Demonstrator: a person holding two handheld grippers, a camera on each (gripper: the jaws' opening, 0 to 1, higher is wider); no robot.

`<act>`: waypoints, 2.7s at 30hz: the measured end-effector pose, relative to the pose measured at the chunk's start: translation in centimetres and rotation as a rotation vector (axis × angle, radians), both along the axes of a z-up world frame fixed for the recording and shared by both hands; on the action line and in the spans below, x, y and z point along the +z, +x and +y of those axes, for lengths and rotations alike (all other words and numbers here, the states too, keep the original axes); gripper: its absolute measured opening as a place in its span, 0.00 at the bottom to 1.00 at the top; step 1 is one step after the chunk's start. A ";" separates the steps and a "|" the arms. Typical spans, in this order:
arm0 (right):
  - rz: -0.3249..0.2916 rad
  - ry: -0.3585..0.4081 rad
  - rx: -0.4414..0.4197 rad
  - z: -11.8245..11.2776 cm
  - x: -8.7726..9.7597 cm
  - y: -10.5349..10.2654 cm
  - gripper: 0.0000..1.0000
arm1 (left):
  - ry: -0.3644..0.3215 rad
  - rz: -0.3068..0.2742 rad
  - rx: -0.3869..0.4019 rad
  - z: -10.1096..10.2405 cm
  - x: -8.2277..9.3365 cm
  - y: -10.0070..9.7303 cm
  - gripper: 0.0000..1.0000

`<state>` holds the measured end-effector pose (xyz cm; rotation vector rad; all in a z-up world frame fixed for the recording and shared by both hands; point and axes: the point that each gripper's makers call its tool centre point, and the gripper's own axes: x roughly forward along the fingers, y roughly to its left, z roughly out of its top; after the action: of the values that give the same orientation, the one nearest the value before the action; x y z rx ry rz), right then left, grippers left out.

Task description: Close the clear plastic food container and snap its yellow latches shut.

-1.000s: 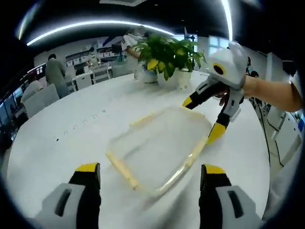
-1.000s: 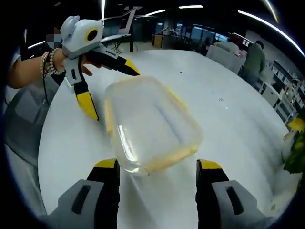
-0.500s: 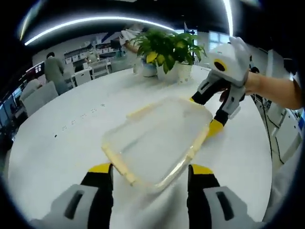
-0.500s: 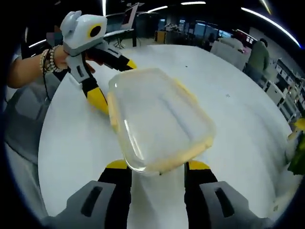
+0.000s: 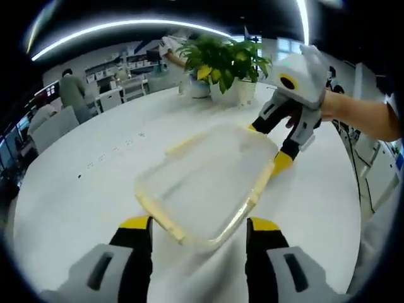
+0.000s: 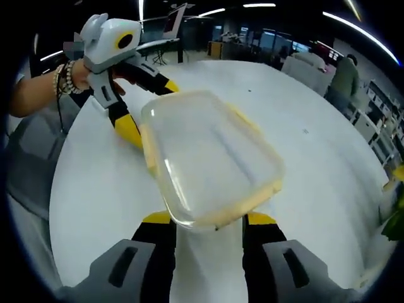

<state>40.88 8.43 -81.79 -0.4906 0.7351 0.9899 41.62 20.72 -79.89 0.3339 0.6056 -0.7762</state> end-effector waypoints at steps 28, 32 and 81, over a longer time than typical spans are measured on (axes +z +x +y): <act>-0.006 0.052 0.084 12.3 0.1 4.7 0.40 | 0.172 0.032 0.054 12.2 -1.4 4.8 0.54; -0.005 0.063 0.081 13.0 0.0 5.6 0.39 | 0.176 0.025 0.052 13.0 -1.4 5.7 0.55; -0.045 0.154 -0.040 11.7 4.9 4.7 0.45 | 0.041 -0.038 0.156 15.0 2.8 5.0 0.65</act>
<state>45.60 20.13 -76.85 -0.3622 0.6207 0.9868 46.59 35.68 -77.14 0.3343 0.6053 -0.6068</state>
